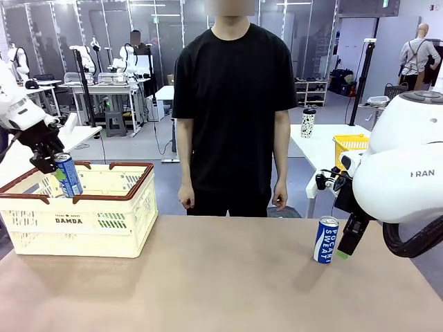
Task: Place the drinks into the Shopping basket.
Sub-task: Pick up one drink and place it into the Shopping basket.
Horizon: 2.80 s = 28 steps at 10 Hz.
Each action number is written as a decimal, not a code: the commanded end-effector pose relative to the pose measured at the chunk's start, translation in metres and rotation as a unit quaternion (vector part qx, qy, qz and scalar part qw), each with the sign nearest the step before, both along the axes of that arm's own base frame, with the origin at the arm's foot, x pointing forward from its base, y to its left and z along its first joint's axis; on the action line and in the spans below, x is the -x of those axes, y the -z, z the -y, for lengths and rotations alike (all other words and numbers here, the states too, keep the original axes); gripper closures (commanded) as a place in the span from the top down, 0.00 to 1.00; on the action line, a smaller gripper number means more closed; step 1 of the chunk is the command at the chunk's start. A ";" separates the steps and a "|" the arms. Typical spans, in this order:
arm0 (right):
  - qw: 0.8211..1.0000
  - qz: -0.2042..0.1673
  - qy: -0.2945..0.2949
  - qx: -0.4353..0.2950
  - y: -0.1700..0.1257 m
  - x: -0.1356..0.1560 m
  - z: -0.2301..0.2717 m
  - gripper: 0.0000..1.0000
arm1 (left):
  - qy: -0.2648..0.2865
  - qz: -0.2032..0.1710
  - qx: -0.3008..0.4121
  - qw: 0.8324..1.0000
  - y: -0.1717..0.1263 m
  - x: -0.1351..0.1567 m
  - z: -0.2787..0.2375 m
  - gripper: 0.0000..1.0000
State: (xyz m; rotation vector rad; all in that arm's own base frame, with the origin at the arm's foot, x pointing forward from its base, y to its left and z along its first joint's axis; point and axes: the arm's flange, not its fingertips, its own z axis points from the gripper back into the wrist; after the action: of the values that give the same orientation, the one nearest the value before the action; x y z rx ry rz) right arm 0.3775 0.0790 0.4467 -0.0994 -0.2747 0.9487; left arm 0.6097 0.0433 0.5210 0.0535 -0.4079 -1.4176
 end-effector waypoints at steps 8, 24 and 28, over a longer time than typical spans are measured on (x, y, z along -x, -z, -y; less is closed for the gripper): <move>1.000 0.000 0.001 0.000 0.000 0.000 0.000 1.00 | 0.009 -0.016 0.005 1.000 0.016 -0.053 -0.010 0.58; 1.000 0.000 0.001 0.000 0.000 0.000 0.000 1.00 | 0.050 -0.091 0.005 0.995 0.106 -0.094 -0.003 0.58; 1.000 0.000 0.001 0.000 0.000 0.000 0.000 1.00 | 0.053 -0.108 -0.006 0.993 0.119 -0.095 -0.001 0.58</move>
State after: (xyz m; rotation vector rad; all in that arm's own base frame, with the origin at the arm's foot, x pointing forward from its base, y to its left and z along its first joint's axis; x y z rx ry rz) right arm 0.3775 0.0790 0.4468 -0.0995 -0.2747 0.9487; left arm 0.6984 0.0433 0.3955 -0.1067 -0.2511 -1.5108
